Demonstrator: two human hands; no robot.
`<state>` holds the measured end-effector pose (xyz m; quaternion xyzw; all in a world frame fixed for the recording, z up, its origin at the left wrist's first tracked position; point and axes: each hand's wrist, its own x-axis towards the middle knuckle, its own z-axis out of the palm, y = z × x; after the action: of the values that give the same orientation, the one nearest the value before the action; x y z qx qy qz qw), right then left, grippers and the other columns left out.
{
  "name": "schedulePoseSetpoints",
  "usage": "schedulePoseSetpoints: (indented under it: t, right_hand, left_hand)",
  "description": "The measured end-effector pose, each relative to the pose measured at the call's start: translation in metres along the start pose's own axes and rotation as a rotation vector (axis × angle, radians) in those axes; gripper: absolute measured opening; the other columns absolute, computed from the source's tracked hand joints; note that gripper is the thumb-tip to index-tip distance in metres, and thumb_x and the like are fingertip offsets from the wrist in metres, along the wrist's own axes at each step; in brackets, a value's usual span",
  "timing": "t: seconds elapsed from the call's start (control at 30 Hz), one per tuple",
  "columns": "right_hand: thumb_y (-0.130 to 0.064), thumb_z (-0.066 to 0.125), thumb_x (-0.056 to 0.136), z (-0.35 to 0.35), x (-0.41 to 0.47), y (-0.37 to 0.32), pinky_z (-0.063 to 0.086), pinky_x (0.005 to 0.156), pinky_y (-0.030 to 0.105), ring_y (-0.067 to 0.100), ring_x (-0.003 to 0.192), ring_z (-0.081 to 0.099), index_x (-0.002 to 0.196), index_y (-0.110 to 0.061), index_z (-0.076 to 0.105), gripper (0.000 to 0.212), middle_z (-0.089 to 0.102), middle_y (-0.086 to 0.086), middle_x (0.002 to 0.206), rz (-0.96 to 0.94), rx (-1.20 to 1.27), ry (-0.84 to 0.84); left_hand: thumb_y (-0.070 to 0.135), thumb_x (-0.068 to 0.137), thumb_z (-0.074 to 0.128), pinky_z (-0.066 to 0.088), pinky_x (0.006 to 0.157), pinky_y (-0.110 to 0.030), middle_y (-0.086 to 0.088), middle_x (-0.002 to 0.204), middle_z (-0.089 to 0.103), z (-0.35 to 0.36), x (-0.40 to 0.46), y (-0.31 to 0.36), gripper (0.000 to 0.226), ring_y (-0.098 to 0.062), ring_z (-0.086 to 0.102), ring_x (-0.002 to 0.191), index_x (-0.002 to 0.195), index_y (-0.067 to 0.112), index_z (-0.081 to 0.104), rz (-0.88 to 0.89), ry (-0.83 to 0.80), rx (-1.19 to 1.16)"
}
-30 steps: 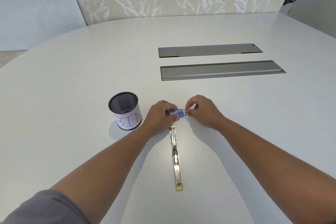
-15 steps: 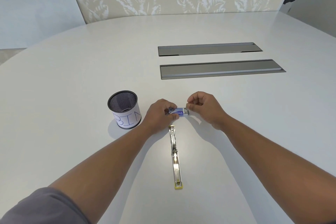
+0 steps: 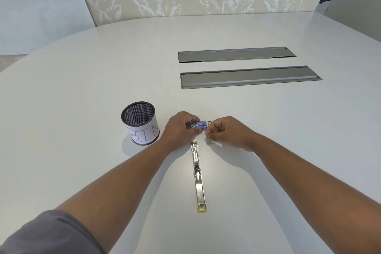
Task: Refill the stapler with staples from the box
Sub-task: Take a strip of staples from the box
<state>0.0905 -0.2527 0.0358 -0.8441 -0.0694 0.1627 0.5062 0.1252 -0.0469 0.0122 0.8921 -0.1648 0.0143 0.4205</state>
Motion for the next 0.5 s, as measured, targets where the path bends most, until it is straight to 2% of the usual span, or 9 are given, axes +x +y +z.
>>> schedulePoseSetpoints:
  t: [0.07,0.23,0.33,0.4,0.5]
  right_hand:
    - [-0.009,0.072,0.084,0.002,0.000,0.000,0.051,0.071,0.032,0.026,0.081,0.072,0.085,-0.017,0.078,0.010,0.080,0.003,0.085,-0.009,-0.013,0.016]
    - [-0.006,0.073,0.085,0.005,-0.002,0.009,0.047,0.058,0.027,0.017,0.063,0.058,0.082,-0.017,0.078,0.012,0.076,0.008,0.078,-0.029,-0.003,0.081]
    - [-0.005,0.073,0.087,0.004,-0.002,0.016,0.042,0.051,0.021,0.011,0.052,0.049,0.086,-0.016,0.076,0.011,0.062,-0.005,0.060,-0.057,0.089,0.202]
    - [-0.004,0.074,0.087,0.001,-0.001,0.020,0.041,0.049,0.021,0.009,0.050,0.046,0.092,-0.017,0.073,0.013,0.056,-0.008,0.060,-0.068,0.127,0.303]
    - [-0.007,0.074,0.086,0.001,0.004,0.023,0.043,0.053,0.027,0.016,0.055,0.048,0.100,-0.023,0.069,0.022,0.060,0.002,0.069,-0.029,0.098,0.346]
  left_hand:
    - [0.019,0.079,0.084,0.034,0.067,-0.002,0.015,0.084,0.052,0.000,0.000,0.000,0.029,0.003,0.051,0.074,0.107,0.016,0.076,0.004,0.002,-0.001]
    - [0.017,0.078,0.084,0.034,0.067,-0.003,0.015,0.084,0.052,0.000,0.000,0.000,0.030,0.001,0.051,0.073,0.107,0.014,0.076,-0.003,0.008,-0.019]
    - [0.017,0.078,0.084,0.034,0.067,-0.004,0.015,0.085,0.053,0.001,-0.001,-0.001,0.029,0.001,0.051,0.073,0.107,0.015,0.076,-0.007,0.009,-0.023]
    - [0.017,0.078,0.084,0.036,0.068,-0.007,0.014,0.086,0.054,0.001,0.000,-0.001,0.029,0.000,0.051,0.073,0.107,0.015,0.076,-0.007,0.010,-0.029]
    - [0.016,0.078,0.083,0.039,0.071,-0.016,0.014,0.087,0.054,0.002,0.000,0.000,0.029,-0.001,0.052,0.073,0.106,0.016,0.076,-0.011,0.010,-0.032]
